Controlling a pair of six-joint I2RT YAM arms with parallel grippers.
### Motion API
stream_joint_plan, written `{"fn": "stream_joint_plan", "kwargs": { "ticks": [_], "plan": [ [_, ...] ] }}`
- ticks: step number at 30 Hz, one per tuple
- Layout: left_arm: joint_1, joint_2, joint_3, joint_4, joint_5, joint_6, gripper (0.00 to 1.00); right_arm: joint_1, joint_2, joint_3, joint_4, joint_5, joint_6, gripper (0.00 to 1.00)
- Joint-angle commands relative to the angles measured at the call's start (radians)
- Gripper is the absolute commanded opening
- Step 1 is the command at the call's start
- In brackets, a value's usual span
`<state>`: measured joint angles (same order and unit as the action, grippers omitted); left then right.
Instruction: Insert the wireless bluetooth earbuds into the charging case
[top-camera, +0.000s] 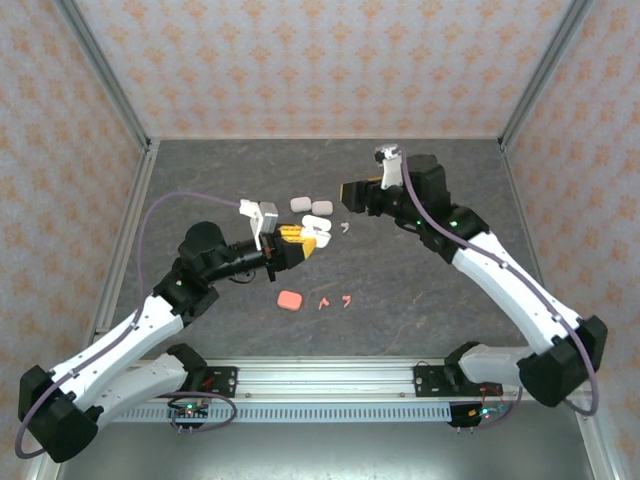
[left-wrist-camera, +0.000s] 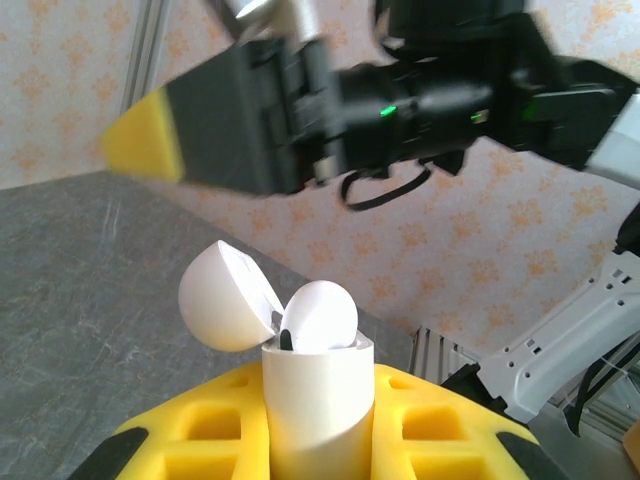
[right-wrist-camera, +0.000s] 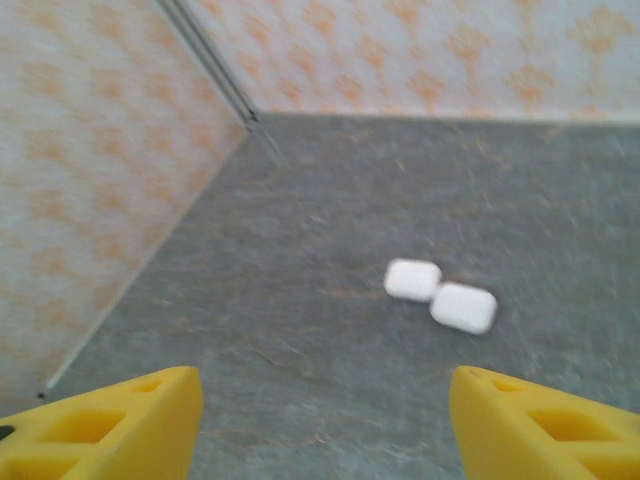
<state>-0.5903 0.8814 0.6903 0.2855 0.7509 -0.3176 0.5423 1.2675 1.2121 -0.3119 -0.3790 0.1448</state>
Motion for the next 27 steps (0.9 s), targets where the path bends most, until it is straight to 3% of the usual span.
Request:
{"fn": "stream_joint_plan", "kwargs": {
  "ticks": [1, 18, 27],
  "plan": [
    [-0.009, -0.041, -0.013, 0.061, -0.008, 0.03, 0.0, -0.019, 0.085, 0.035, -0.081, 0.052, 0.033, 0.66],
    [-0.009, -0.087, -0.018, 0.012, -0.019, 0.063, 0.0, -0.049, 0.594, 0.249, -0.208, 0.125, -0.04, 0.53],
    [-0.01, -0.106, -0.021, -0.014, -0.028, 0.081, 0.0, -0.053, 0.771, 0.353, -0.265, 0.137, -0.039, 0.51]
  ]
}}
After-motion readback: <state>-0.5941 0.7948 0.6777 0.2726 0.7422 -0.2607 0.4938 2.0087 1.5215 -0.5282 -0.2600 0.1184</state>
